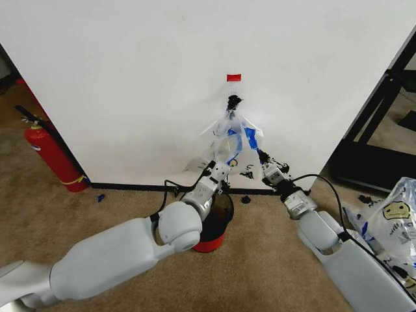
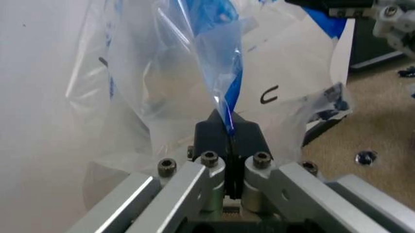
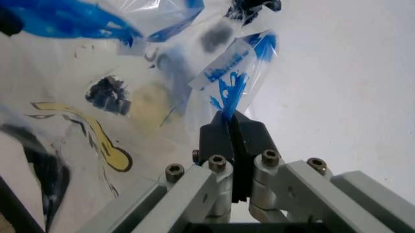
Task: Pick up the garbage bag from the wall and place it over the trash bin.
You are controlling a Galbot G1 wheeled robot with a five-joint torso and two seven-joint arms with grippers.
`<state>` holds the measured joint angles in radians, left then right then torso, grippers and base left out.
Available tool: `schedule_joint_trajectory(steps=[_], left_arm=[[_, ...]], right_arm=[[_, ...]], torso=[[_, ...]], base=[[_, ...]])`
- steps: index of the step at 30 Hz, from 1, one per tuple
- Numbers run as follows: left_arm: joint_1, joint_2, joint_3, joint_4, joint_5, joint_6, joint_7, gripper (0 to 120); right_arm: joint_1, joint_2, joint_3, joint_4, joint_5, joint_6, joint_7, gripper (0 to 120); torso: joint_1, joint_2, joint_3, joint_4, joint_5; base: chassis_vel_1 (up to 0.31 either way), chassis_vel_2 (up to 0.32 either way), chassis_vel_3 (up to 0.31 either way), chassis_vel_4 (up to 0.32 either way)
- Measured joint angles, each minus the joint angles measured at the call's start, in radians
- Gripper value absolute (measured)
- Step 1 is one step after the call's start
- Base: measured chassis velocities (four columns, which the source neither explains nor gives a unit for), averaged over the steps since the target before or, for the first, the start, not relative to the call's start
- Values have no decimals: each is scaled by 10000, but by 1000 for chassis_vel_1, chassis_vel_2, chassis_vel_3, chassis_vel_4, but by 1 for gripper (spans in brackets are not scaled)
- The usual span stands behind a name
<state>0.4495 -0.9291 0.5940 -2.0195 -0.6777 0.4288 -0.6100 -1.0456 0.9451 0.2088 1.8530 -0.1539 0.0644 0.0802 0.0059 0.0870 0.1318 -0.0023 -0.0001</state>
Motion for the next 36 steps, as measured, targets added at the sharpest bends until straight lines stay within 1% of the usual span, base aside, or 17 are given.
schedule_joint_trajectory(steps=[4,14,18,32,34,36], left_arm=[[233,19,-23,-86,140,-18,2,0],[595,108,-114,-241,321,-29,25,0],[943,210,-262,-411,454,-29,55,0],[1675,246,-578,-751,941,-39,215,0],[2060,299,-687,-810,1164,-81,317,0],[2186,311,-736,-840,1249,-97,346,0]], right_arm=[[-437,-32,178,322,-13,38,-39,0],[-998,-92,408,648,-19,72,-68,0],[-1355,-81,501,799,-82,167,-102,0],[-1505,-58,637,1072,-42,157,-128,0],[-1830,-54,641,1085,-211,246,-235,0],[-1875,-52,630,1115,-248,261,-240,0]], torso=[[0,0,0,0,0],[0,1,0,0,0],[0,0,1,0,0],[0,0,1,0,0],[0,1,1,-1,1],[0,1,1,0,1]], base=[[0,0,0,0],[0,0,0,0],[0,0,0,0],[0,0,0,0],[0,0,0,0],[0,0,0,0]])
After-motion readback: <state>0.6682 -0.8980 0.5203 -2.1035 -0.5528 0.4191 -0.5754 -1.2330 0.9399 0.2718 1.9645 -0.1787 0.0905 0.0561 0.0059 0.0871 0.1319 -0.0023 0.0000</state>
